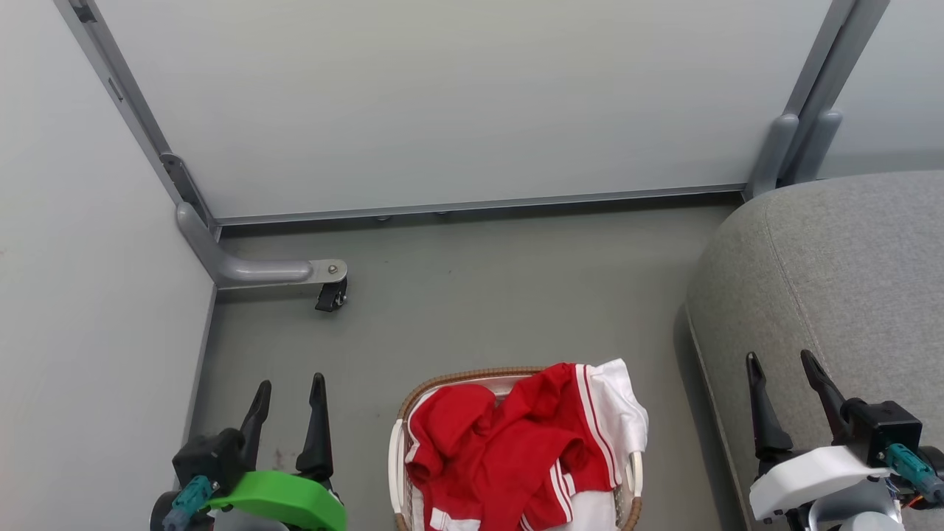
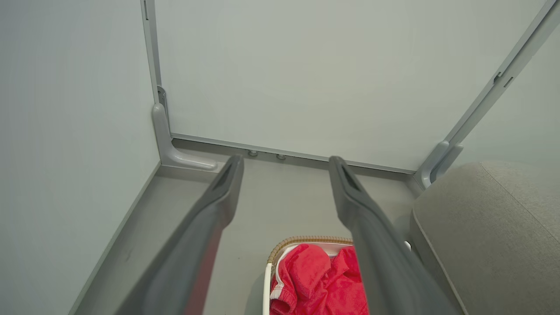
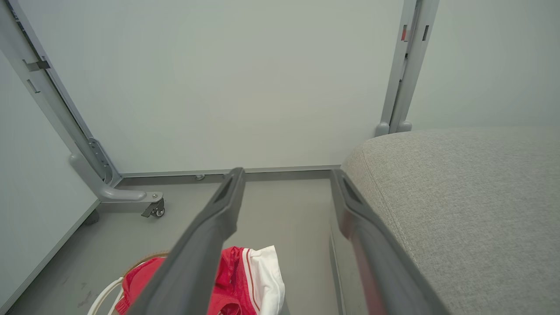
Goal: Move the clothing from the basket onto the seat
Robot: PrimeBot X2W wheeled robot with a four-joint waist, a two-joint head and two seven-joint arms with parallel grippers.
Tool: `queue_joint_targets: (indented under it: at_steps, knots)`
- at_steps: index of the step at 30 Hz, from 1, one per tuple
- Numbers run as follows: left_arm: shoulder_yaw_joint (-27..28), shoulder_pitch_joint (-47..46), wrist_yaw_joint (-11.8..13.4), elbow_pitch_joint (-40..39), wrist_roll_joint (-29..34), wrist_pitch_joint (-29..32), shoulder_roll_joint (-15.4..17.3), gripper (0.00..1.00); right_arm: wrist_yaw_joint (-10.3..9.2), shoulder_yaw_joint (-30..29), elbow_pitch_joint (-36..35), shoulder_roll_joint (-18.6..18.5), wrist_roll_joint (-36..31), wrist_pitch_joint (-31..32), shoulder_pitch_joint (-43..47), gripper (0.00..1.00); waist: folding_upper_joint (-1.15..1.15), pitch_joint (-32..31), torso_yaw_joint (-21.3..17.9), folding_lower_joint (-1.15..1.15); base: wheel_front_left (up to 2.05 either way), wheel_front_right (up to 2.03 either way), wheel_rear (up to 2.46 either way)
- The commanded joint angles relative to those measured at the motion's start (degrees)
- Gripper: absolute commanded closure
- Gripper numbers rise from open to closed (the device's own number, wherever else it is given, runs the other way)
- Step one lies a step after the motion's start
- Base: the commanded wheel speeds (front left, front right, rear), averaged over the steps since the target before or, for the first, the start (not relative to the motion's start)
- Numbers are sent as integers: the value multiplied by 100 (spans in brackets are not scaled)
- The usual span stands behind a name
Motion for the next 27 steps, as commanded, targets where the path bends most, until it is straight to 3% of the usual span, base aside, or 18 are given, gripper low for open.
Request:
queue_joint_targets:
  at_steps: [1, 12, 27]
  knots:
    - [-14, 56, -20, 12, 108, -51, 41, 0, 0, -3, -4, -36, -130, -55, 53, 0, 0, 0, 2, 0, 0, 0, 0]
    - [-91, 52, -43, 106, 401, -165, 45, 0, -1, 12, -3, -41, -573, -161, 95, 0, 0, 10, 22, 0, 0, 0, 0]
    - [-65, 2, -57, 188, 304, -151, 43, 0, -1, 18, 7, -41, -504, -163, 83, 0, 0, 9, 24, 0, 0, 0, 0]
